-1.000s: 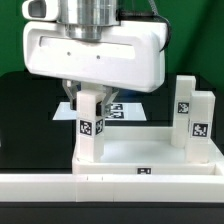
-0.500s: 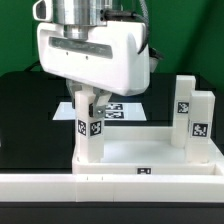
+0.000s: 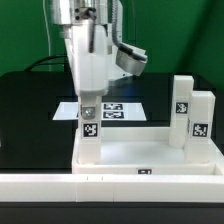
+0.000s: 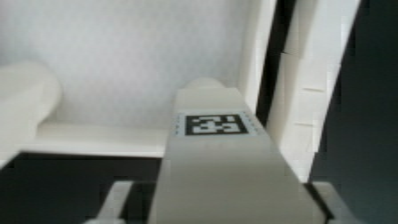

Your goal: Assemble desk

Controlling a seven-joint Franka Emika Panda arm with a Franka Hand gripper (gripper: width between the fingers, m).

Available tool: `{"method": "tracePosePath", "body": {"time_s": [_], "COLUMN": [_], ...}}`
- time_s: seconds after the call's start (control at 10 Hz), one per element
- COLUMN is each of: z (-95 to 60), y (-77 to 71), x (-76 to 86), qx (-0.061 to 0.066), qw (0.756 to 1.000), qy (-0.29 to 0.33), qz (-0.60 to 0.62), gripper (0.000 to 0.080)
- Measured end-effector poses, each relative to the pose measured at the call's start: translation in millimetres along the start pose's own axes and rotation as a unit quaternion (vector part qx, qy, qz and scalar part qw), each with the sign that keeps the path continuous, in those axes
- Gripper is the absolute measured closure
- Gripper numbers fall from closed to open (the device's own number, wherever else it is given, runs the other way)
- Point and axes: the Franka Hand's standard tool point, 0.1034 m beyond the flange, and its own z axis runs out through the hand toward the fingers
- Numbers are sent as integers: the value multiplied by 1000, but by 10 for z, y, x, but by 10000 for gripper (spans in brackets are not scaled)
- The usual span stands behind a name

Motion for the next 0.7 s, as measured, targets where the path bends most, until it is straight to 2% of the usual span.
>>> {"method": "tracePosePath", "body": {"time_s": [0.3,0.4,0.5,0.7], "z": [3,2,1,0], "y": [-1,-2,-3,-7], "x": [-10,-15,-11,-11], "qx": [0,0,-1,-1], "qw": [1000,1000,999,992], "qy": [0,0,1,1], "qz": [-6,-11,-52,-127], "gripper": [509,329,192,162]}}
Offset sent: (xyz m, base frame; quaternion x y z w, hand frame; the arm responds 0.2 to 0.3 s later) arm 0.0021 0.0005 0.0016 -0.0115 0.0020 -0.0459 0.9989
